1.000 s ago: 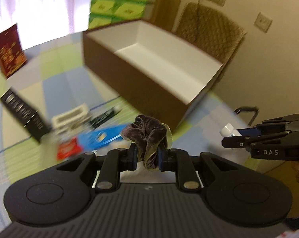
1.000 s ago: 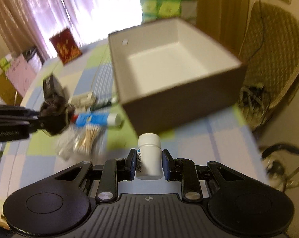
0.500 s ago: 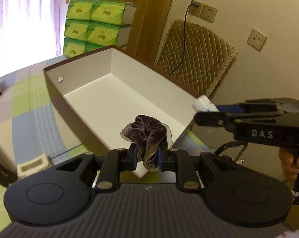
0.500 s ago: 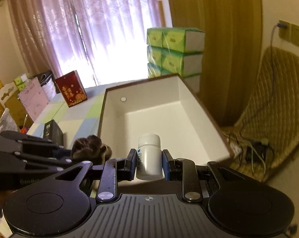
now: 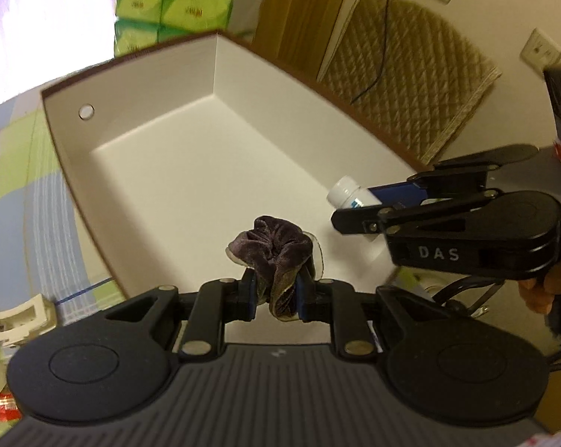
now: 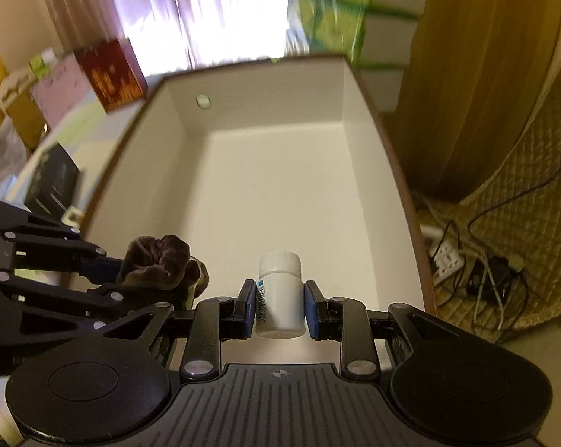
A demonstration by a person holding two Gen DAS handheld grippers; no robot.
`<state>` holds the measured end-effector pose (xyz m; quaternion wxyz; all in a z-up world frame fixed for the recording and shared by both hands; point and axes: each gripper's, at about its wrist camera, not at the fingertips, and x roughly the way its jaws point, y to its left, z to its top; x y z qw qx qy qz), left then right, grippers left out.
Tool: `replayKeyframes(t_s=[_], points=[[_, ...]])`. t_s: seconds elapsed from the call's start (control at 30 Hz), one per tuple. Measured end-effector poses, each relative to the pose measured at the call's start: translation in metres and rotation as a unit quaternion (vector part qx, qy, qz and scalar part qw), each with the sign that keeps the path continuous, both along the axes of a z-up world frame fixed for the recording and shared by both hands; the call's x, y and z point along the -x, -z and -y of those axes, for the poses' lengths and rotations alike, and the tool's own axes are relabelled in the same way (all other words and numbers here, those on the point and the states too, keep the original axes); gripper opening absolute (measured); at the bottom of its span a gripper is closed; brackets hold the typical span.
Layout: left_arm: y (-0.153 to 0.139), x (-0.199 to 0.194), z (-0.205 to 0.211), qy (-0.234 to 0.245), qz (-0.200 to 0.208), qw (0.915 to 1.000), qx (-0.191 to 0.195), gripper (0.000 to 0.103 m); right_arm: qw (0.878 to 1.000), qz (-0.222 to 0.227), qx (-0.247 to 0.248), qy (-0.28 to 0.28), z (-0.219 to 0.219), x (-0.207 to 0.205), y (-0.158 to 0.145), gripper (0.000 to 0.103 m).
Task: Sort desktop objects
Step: 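Carry the pill bottle and scrunchie over the open box with both tools, then open both tools to drop the bottle and scrunchie into the box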
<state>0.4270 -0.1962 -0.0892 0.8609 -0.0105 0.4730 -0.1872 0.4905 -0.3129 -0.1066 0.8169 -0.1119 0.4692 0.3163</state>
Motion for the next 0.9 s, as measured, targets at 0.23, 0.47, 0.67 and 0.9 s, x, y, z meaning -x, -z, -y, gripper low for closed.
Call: replayKeyframes(t_s=[0.23, 0.47, 0.67, 0.9], points=[[0.023, -0.028, 0.014, 0.012, -0.052, 0.9973, -0.050, 0.017, 0.995, -0.064, 0.054, -0.057, -0.013, -0.032, 0.021, 0.024], [0.037, -0.040, 0.016, 0.011, -0.081, 0.9942, -0.070, 0.020, 0.991, -0.074, 0.070, -0.085, -0.017, -0.040, 0.027, 0.024], [0.035, -0.037, 0.011, 0.013, -0.067, 0.9956, -0.063, 0.048, 0.994, -0.059, 0.048, -0.083, -0.010, -0.037, 0.020, 0.056], [0.025, -0.027, 0.006, 0.018, -0.043, 0.9968, -0.066, 0.058, 0.995, -0.054, 0.024, -0.080, -0.003, -0.030, 0.007, 0.065]])
